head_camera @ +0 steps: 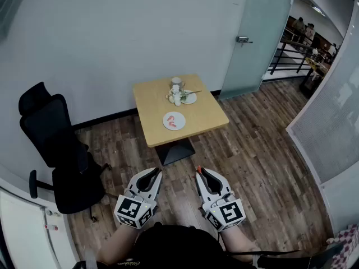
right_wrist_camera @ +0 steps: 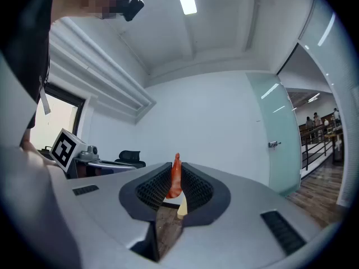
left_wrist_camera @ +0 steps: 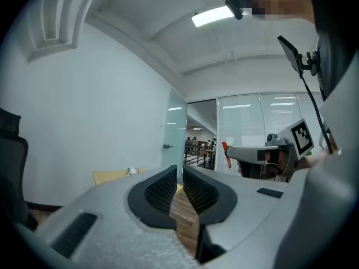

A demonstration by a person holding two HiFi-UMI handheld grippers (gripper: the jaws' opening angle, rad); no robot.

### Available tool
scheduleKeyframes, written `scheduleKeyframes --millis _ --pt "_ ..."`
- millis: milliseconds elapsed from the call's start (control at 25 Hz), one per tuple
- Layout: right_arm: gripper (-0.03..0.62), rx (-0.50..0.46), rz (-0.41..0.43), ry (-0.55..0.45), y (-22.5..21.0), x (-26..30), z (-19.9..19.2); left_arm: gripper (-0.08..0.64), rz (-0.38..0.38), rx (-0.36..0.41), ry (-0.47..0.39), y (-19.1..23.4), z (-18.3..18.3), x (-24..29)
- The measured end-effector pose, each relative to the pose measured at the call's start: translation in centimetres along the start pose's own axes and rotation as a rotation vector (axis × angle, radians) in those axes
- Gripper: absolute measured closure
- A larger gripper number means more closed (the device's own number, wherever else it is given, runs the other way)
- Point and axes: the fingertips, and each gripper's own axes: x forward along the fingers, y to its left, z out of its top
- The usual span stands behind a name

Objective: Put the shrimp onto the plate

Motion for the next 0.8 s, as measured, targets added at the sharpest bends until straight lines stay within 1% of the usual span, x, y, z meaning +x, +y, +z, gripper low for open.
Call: scheduleKeyframes --millis 360,600,800 --pt "0.54 -0.005 0.013 0.009 -0.08 0.1 -0.29 0.522 0.0 0.008 0.005 -0.03 -0.09 0.33" --pt "0.54 0.044 0.034 -0.002 -0.45 -0.01 -0.24 0.522 0.004 0.014 0.015 -0.45 -0.36 0.54" --pt "0.541 0.039 0.036 -0.008 -0.86 -0.22 -0.22 0.522 0.013 0.012 0.017 -0.66 -0.58 0.87"
